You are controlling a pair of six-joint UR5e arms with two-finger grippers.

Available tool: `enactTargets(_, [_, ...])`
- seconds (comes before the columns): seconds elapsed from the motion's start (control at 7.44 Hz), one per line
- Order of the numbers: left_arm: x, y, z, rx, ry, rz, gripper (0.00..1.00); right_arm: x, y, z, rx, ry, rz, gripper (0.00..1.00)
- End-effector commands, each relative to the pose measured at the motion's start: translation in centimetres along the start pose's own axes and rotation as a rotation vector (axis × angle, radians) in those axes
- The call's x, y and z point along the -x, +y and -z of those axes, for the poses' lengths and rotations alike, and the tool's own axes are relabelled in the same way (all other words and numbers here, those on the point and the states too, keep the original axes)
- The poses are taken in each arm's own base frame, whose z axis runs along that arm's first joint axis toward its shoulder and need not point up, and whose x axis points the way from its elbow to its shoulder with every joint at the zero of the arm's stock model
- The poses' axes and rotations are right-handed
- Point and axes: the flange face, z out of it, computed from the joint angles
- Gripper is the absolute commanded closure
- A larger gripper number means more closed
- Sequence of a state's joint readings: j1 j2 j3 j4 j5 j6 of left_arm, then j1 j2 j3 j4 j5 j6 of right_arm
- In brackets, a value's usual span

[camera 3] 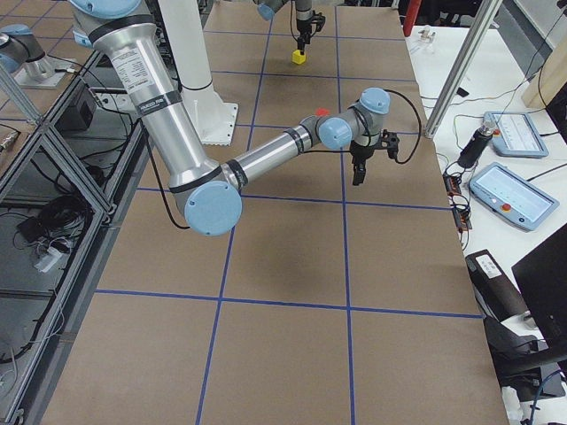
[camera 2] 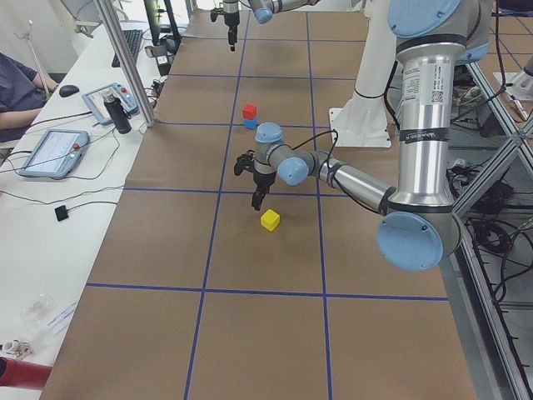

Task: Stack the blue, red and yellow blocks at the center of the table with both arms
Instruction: 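Lower the left gripper onto the yellow cube and close on it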

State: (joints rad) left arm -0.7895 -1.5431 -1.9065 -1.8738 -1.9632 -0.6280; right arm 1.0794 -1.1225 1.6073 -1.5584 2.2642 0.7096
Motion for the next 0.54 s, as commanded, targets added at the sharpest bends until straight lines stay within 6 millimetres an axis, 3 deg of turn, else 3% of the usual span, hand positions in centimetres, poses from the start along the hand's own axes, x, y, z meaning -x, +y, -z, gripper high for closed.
enactTargets(0.0, [1.1,0.8,-2.0,-0.008,0.01,-0.019,0.0,0.0,0.0,0.0,-0.001,0.001,0.001,0.01])
enactTargets(0.4, [1.8,1.8,-2.3,-0.006,0.019,-0.038,0.0,-0.2,0.0,-0.3,0.002,0.005,-0.002,0.01])
